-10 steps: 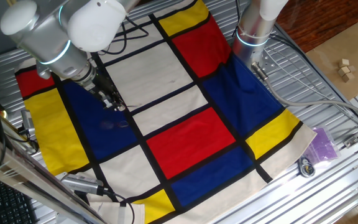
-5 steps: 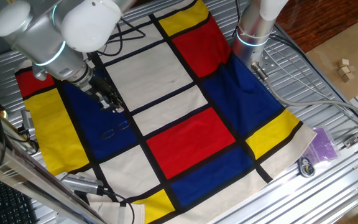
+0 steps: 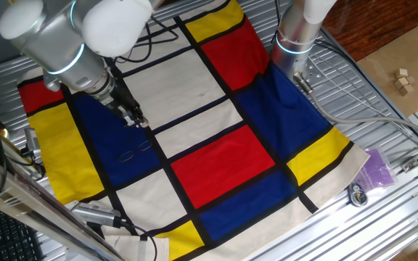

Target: Unfold the leg of the glasses (with one hand)

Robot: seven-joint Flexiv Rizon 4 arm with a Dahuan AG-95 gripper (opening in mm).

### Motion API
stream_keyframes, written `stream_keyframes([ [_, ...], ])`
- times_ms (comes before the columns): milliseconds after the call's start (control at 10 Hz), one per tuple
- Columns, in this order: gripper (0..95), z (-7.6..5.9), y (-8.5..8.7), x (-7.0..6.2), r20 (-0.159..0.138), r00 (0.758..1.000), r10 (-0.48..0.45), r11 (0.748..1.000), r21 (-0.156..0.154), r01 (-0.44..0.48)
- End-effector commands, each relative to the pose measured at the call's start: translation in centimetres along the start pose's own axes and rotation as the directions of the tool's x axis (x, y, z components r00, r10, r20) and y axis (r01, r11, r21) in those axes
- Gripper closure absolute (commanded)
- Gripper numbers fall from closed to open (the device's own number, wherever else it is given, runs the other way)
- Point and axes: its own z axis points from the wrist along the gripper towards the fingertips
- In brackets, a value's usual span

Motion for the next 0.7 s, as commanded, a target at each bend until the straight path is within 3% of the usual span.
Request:
stream_keyframes([
  [100,95.0,-0.1,0.3,0.7,0.056,0.998,-0.020,1.000,0.017,0.019],
  [300,95.0,-0.1,0.7,1.3,0.101,0.995,-0.023,0.999,0.026,0.020],
  [400,95.0,-0.1,1.0,1.9,0.154,0.988,-0.016,1.000,0.023,0.012],
  [500,95.0,-0.1,1.1,2.3,0.165,0.986,-0.014,0.999,0.031,0.009],
  [700,95.0,0.2,1.3,3.3,0.218,0.976,-0.007,0.999,0.034,0.000],
])
